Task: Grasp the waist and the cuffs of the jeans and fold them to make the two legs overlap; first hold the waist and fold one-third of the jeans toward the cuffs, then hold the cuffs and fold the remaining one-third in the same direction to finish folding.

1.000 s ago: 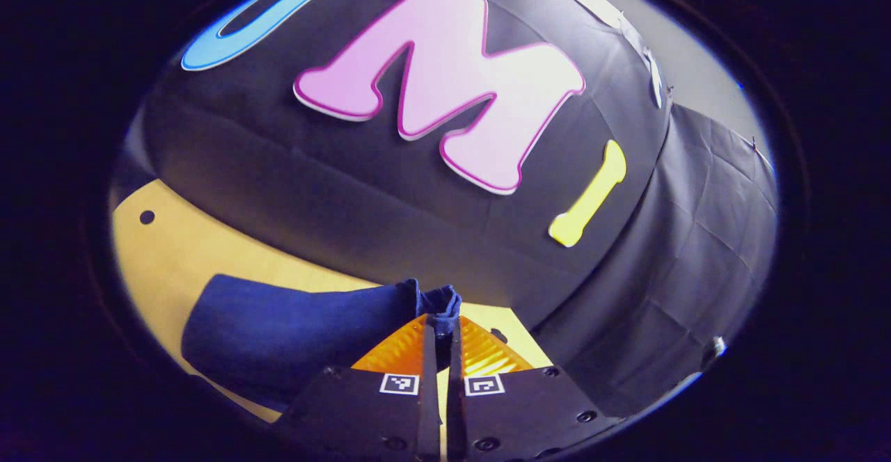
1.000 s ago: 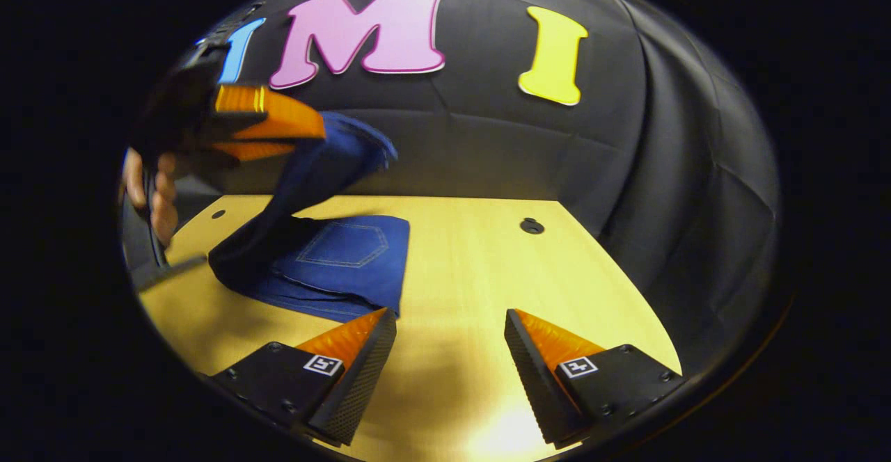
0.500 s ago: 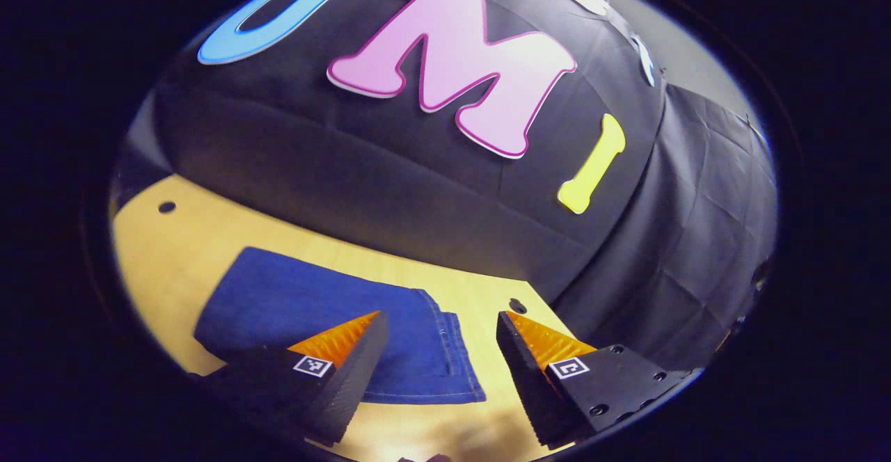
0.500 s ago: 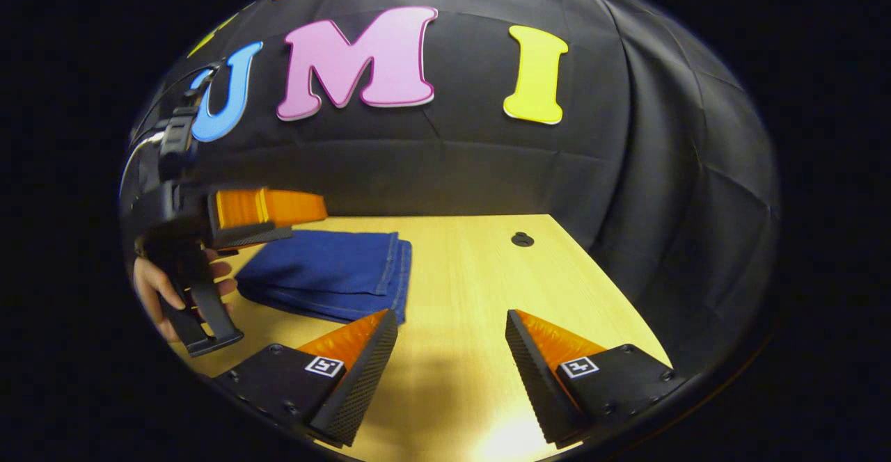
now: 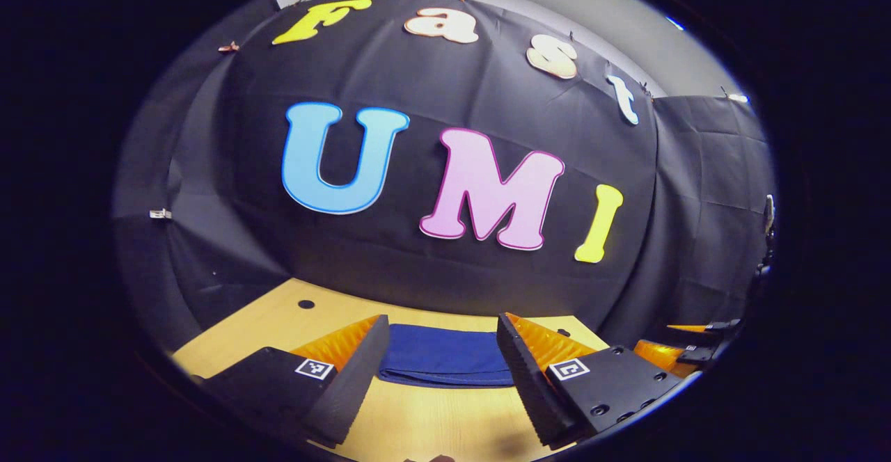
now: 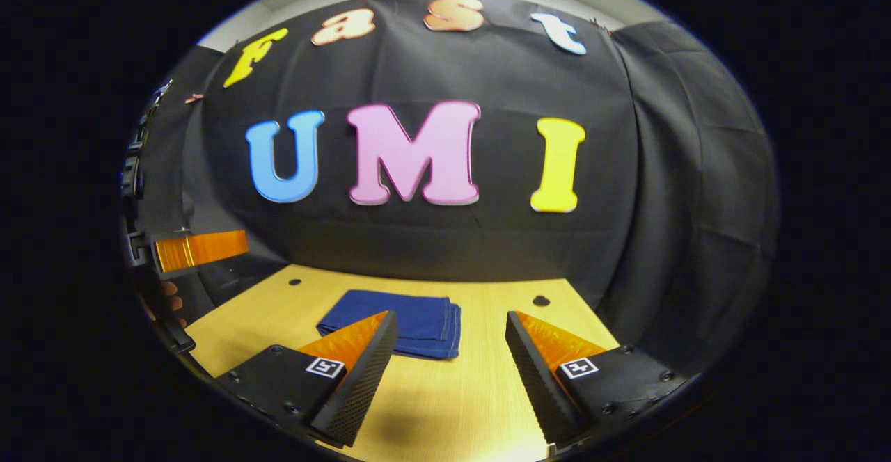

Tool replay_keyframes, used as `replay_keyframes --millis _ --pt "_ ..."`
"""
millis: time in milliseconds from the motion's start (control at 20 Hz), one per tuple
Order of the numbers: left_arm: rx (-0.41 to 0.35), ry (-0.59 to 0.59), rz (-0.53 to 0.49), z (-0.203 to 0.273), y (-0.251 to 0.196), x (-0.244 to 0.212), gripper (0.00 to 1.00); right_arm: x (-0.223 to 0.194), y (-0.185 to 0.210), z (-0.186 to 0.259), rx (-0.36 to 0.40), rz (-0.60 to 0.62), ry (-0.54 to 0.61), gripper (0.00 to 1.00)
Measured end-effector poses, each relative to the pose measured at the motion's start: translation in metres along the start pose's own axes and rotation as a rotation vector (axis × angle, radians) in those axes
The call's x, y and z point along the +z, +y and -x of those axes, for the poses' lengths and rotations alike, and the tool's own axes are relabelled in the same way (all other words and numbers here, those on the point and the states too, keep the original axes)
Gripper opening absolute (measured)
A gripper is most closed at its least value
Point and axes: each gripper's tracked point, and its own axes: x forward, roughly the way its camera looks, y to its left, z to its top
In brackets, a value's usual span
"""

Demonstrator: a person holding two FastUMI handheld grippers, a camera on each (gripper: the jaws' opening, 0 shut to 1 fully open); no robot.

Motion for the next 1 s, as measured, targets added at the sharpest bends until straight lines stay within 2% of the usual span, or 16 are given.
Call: replay_keyframes --millis 200,400,500,650,800,900,950,1000 --pt "0.060 -0.040 -0.003 0.076 0.017 0.020 0.96 0.037 0.009 0.065 -0.019 -0.002 -0.114 0.95" --pt "0.080 -0.028 -0.024 0.117 0.024 0.008 0.96 0.034 0.011 0.106 -0.012 -0.029 -0.129 0.95" --pt "0.099 0.000 -0.043 0.129 0.025 0.001 0.96 0.023 0.009 0.115 -0.015 -0.015 -0.103 0.95" --pt "0.109 0.038 -0.038 0.143 0.021 -0.007 0.96 0.012 0.014 0.115 0.020 -0.030 -0.039 0.95" --pt "0.115 0.033 -0.070 0.155 0.021 -0.012 0.96 0.021 0.009 0.115 0.015 0.007 -0.071 0.96" --pt "0.137 0.053 -0.072 0.159 0.025 -0.017 0.96 0.016 0.019 0.114 0.043 0.008 -0.065 0.95" --pt "0.139 0.054 -0.064 0.161 0.024 -0.015 0.96 0.013 0.024 0.113 0.062 0.006 -0.052 0.91" --pt "0.137 0.050 -0.060 0.162 0.024 -0.013 0.96 0.015 0.026 0.118 0.074 0.008 -0.053 0.95"
